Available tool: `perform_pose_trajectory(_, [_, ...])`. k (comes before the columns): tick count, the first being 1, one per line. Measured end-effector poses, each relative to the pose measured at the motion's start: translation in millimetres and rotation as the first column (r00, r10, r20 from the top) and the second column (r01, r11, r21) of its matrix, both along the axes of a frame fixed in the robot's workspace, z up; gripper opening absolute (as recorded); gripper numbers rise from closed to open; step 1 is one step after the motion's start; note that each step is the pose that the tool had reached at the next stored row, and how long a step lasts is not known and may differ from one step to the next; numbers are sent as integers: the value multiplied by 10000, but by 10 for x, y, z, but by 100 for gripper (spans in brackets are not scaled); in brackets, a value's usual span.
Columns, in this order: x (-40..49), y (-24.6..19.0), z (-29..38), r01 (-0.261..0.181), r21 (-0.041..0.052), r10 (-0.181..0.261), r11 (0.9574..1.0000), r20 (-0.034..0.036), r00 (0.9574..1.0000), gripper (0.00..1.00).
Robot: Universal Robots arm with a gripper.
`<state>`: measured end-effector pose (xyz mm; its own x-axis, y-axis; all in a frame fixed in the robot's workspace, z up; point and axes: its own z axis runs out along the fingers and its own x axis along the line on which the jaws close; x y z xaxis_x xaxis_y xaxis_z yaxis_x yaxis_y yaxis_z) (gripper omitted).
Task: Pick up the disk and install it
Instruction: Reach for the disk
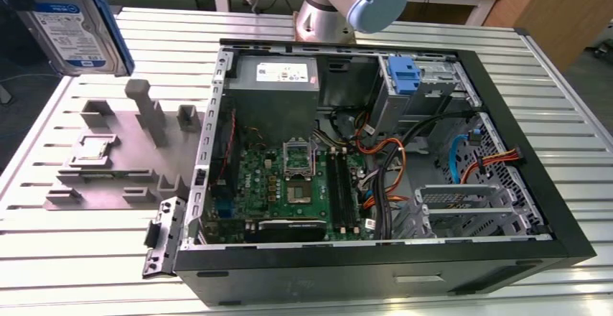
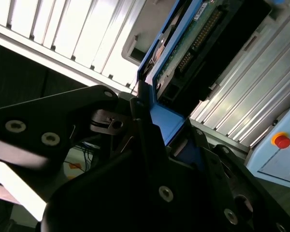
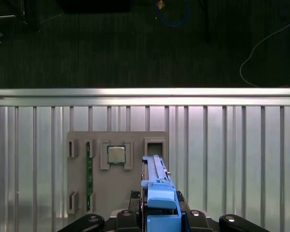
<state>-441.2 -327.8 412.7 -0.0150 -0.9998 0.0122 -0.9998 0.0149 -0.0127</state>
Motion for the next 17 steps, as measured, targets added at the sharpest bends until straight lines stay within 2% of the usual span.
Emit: perform_pose_trajectory(17, [0,0,161,0,-5,0,10000,0,10000,37])
